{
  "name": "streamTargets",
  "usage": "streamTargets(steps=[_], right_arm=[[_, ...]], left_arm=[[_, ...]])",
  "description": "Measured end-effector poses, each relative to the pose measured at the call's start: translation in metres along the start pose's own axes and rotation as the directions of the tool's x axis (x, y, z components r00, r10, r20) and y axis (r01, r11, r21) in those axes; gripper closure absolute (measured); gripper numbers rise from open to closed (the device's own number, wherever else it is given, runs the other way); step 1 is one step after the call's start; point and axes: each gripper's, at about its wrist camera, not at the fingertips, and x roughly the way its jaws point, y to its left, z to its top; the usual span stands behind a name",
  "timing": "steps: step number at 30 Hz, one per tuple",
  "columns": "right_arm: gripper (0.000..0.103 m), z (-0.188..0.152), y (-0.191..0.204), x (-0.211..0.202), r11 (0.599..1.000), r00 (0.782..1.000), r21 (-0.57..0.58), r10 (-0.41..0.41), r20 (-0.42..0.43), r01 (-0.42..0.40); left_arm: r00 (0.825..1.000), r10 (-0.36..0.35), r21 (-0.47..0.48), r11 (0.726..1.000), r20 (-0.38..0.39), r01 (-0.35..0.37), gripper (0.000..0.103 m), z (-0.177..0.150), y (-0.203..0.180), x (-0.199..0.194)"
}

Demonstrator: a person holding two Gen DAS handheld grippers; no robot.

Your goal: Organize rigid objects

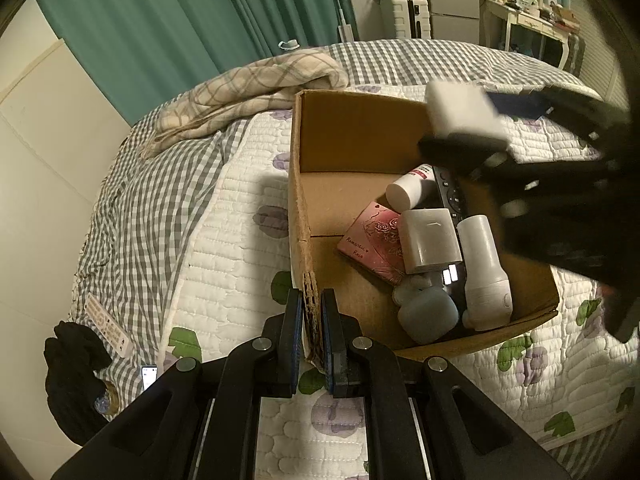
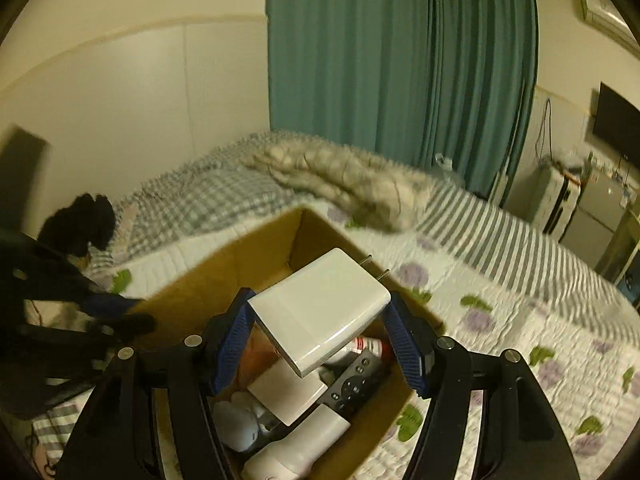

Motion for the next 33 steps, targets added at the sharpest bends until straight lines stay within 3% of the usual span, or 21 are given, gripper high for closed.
streamTargets(steps=[5,12,14,15,16,24,33], right_arm=[[0.038,-0.011,0.006,0.03,1.0,0.998,0.004,0.028,-0.064,-0.028],[0.038,-0.014,0.016,0.043,0.999,0.995,0.0,0.052,-0.087,-0.052],[0.031,-0.013,0.017,0.041,0.999,0.996,0.005,0.05,-0.07,-0.05],[0.015,-0.012,0.017,0.038,0.999,0.997,0.004,0.044,-0.057,-0.044],[0.006,-0.01,0.016,0.033,1.0,0.999,0.004,0.03,-0.036,-0.029],[0.004,-0.009,0.005,0.012,0.999,0.999,0.013,-0.043,0.007,0.043],[0.004,-0.035,-0.014,-0.012,0.992,0.996,0.099,-0.085,0.008,0.084]], left_arm=[[1.0,0.003,0.002,1.0,0.001,-0.003,0.095,0.0,-0.001,0.0],[1.0,0.002,0.001,1.0,0.002,-0.002,0.095,0.0,-0.001,0.0],[1.0,0.001,-0.001,1.0,0.001,-0.001,0.095,0.0,-0.001,0.001],[1.0,-0.002,-0.002,1.0,0.001,0.002,0.095,0.0,-0.001,0.001],[1.0,-0.001,-0.003,1.0,0.001,0.001,0.095,0.0,-0.002,0.002],[1.0,-0.004,-0.006,1.0,0.003,0.004,0.095,0.0,-0.002,0.001],[1.0,-0.009,-0.015,1.0,0.013,0.009,0.095,-0.001,0.0,-0.003]])
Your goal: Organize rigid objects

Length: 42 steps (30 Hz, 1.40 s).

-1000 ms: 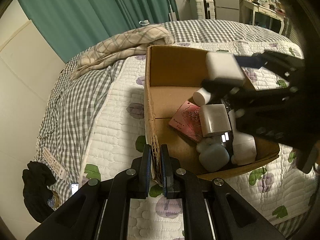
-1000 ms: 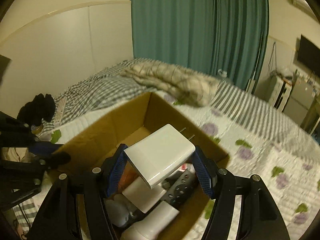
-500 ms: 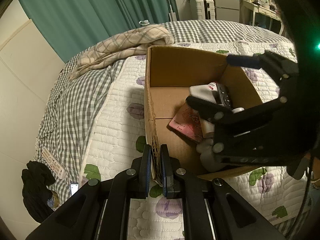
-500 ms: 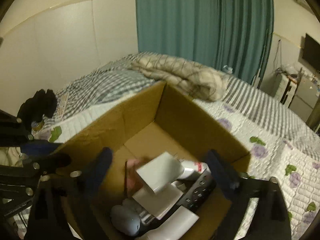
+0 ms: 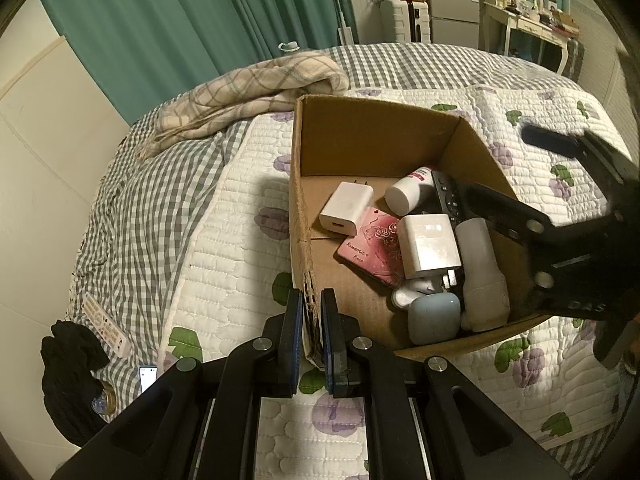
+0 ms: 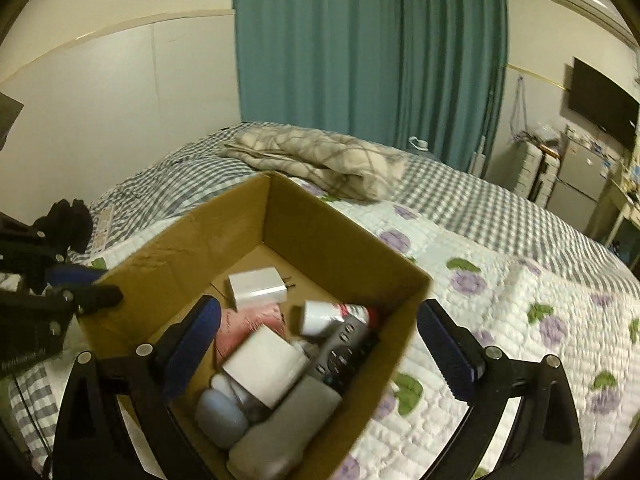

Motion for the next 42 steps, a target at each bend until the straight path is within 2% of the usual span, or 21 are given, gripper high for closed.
streamTargets(steps=[5,10,14,18,19,20,21,22,24,26,28,30,32,36,39,42], right_arm=[[0.004,-0.013,-0.016,-0.029,0.997,0.999,0.058,-0.048,-0.002,0.048],[0.004,-0.012,-0.025,-0.08,0.989,0.992,0.098,-0.116,0.042,0.111],[0.004,-0.005,-0.022,-0.136,0.976,0.974,0.122,-0.196,0.111,0.183],[0.001,-0.003,-0.014,-0.183,0.962,0.951,0.143,-0.257,0.175,0.233],[0.0,-0.005,-0.012,-0.194,0.957,0.944,0.153,-0.271,0.188,0.245],[0.0,-0.008,-0.009,-0.205,0.951,0.936,0.171,-0.29,0.198,0.258],[0.0,-0.011,-0.008,-0.21,0.948,0.933,0.181,-0.297,0.202,0.263],[0.0,-0.014,-0.006,-0.216,0.945,0.931,0.196,-0.302,0.205,0.264],[0.0,-0.022,-0.002,-0.225,0.942,0.929,0.214,-0.302,0.211,0.258],[0.0,-0.03,0.004,-0.23,0.937,0.923,0.219,-0.319,0.218,0.272],[0.0,-0.036,0.008,-0.232,0.929,0.915,0.223,-0.342,0.217,0.294],[0.0,-0.041,0.012,-0.234,0.926,0.911,0.233,-0.347,0.221,0.297],[0.0,-0.046,0.014,-0.233,0.924,0.911,0.246,-0.348,0.223,0.292],[0.0,-0.054,0.018,-0.23,0.919,0.911,0.26,-0.353,0.214,0.295],[0.0,-0.06,0.021,-0.226,0.912,0.907,0.266,-0.369,0.202,0.312],[0.0,-0.064,0.022,-0.22,0.91,0.91,0.27,-0.37,0.189,0.314]], left_arm=[[0.998,-0.007,-0.011,1.0,0.055,0.007,0.095,0.003,0.002,-0.026],[0.984,-0.024,0.002,1.0,0.175,0.024,0.095,0.005,-0.005,-0.077],[0.955,-0.073,0.006,0.997,0.289,0.075,0.093,-0.001,-0.014,-0.119],[0.92,-0.091,0.021,0.996,0.381,0.09,0.089,-0.011,-0.022,-0.144],[0.911,-0.094,0.02,0.995,0.402,0.094,0.079,-0.014,-0.025,-0.149],[0.902,-0.096,0.016,0.995,0.422,0.098,0.06,-0.016,-0.025,-0.153],[0.89,-0.098,0.009,0.994,0.446,0.106,0.051,-0.021,-0.026,-0.156],[0.878,-0.099,0.003,0.994,0.467,0.11,0.045,-0.025,-0.026,-0.159],[0.851,-0.087,-0.012,0.994,0.518,0.109,0.045,-0.034,-0.026,-0.163],[0.837,-0.07,-0.032,0.994,0.543,0.104,0.033,-0.042,-0.028,-0.162],[0.826,-0.055,-0.044,0.994,0.561,0.096,0.032,-0.049,-0.03,-0.16],[0.814,-0.008,-0.07,0.996,0.581,0.059,0.032,-0.057,-0.034,-0.157],[0.798,0.021,-0.086,0.995,0.602,0.039,0.023,-0.065,-0.038,-0.155],[0.773,0.027,-0.124,0.99,0.634,0.068,0.021,-0.08,-0.037,-0.149],[0.769,0.035,-0.142,0.987,0.638,0.073,0.02,-0.084,-0.038,-0.146],[0.77,0.065,-0.145,0.989,0.634,0.035,0.019,-0.086,-0.042,-0.146]])
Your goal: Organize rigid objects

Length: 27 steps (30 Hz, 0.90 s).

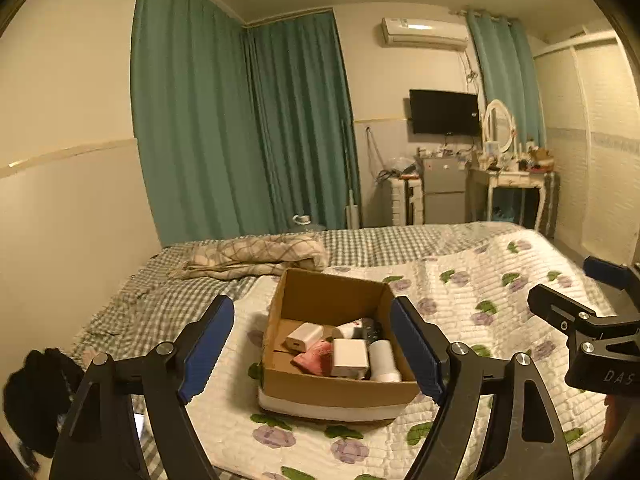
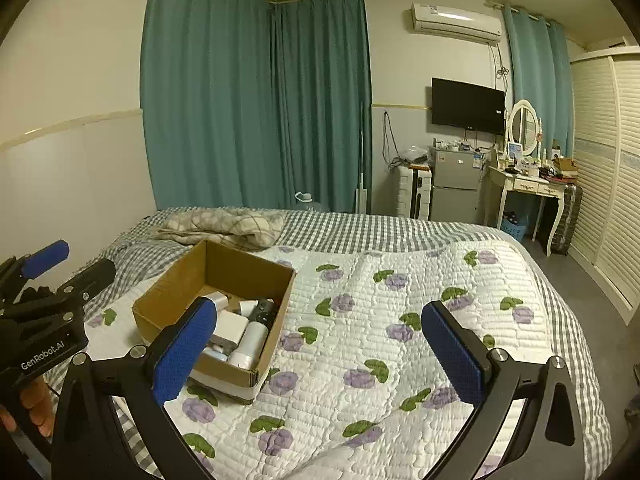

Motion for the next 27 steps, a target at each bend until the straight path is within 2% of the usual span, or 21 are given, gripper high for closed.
streamTargets(steps=[4,13,27], right_arm=[[0.0,-0.0028,-0.0001,0.0015,1.0,1.0,0.012,-0.014,0.004,0.013],[0.0,-0.004,-0.0012,0.0028,0.999,1.0,0.028,-0.027,0.008,0.027],[0.0,-0.0067,0.0059,0.0065,1.0,1.0,0.014,-0.021,-0.003,0.021]], left_arm=[[1.0,0.015,-0.003,1.0,0.015,-0.015,0.019,-0.0037,-0.0014,-0.003],[0.999,0.032,0.0,0.999,-0.002,-0.032,0.019,-0.0084,-0.0024,-0.002],[1.0,0.022,-0.002,1.0,-0.019,-0.022,0.018,-0.0106,-0.0029,-0.001]])
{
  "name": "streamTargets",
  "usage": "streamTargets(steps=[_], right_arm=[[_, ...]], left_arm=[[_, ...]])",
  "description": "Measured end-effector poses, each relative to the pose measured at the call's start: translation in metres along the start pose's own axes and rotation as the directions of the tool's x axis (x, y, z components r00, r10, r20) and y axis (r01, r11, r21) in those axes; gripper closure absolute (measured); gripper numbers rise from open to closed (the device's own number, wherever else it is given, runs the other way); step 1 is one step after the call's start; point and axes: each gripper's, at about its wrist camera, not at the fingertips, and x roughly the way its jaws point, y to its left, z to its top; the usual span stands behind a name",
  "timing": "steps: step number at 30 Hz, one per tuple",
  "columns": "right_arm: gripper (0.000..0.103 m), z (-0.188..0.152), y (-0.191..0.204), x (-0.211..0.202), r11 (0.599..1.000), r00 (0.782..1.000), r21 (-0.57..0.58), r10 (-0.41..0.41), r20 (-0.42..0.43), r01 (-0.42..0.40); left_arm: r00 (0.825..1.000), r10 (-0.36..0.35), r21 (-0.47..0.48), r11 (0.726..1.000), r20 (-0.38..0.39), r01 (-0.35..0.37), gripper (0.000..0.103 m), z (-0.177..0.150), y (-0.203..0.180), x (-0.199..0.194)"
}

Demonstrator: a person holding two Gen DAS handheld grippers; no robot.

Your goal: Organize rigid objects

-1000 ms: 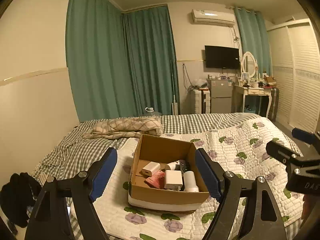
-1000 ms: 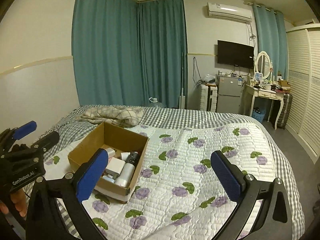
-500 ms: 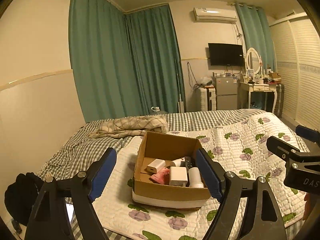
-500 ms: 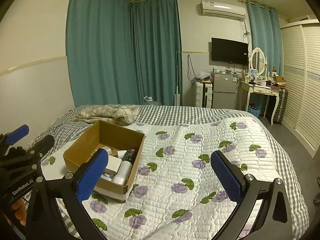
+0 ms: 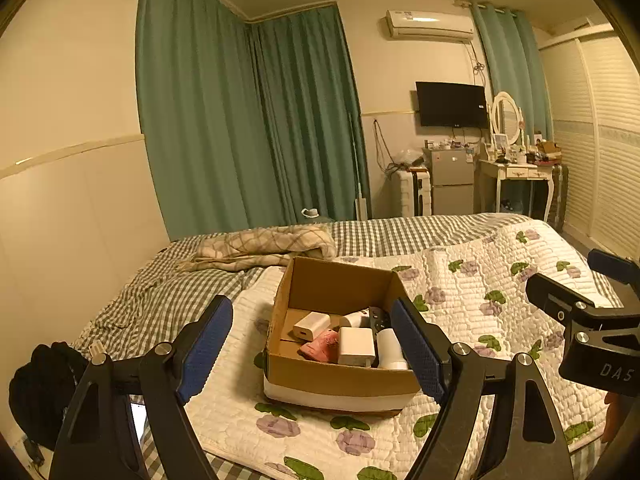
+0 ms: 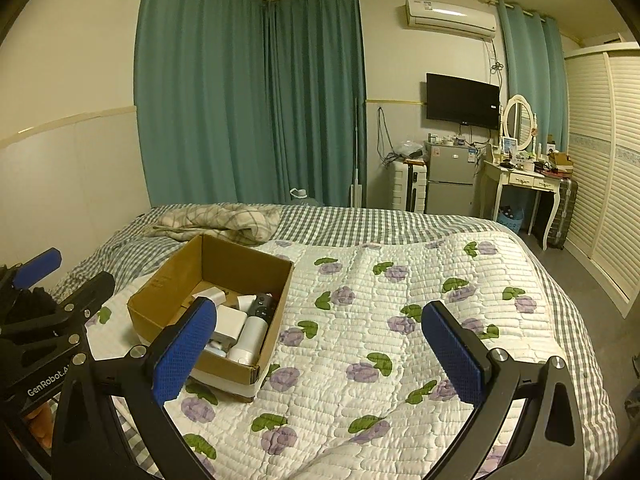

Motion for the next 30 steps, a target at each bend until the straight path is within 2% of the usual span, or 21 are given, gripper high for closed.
streamTargets(steps=[7,11,30], right_arm=[[0.0,-0.0004,0.0009,0.0027,1.0,1.0,-0.003,0.0,-0.009,0.0],[0.0,-0.0013,0.0014,0.0038,1.0,1.0,-0.008,0.002,-0.012,-0.002],[0.0,-0.0031,0.001,0.0061,1.0,1.0,-0.008,-0.004,-0.017,0.004]], left_arm=[[1.0,0.005,-0.037,0.999,-0.011,-0.006,0.018,-0.001,0.0078,0.002],[1.0,0.017,-0.026,1.0,-0.004,-0.017,0.018,-0.0011,0.0073,0.0011],[1.0,-0.01,-0.015,1.0,-0.013,0.01,0.018,-0.0039,0.0051,0.0005]])
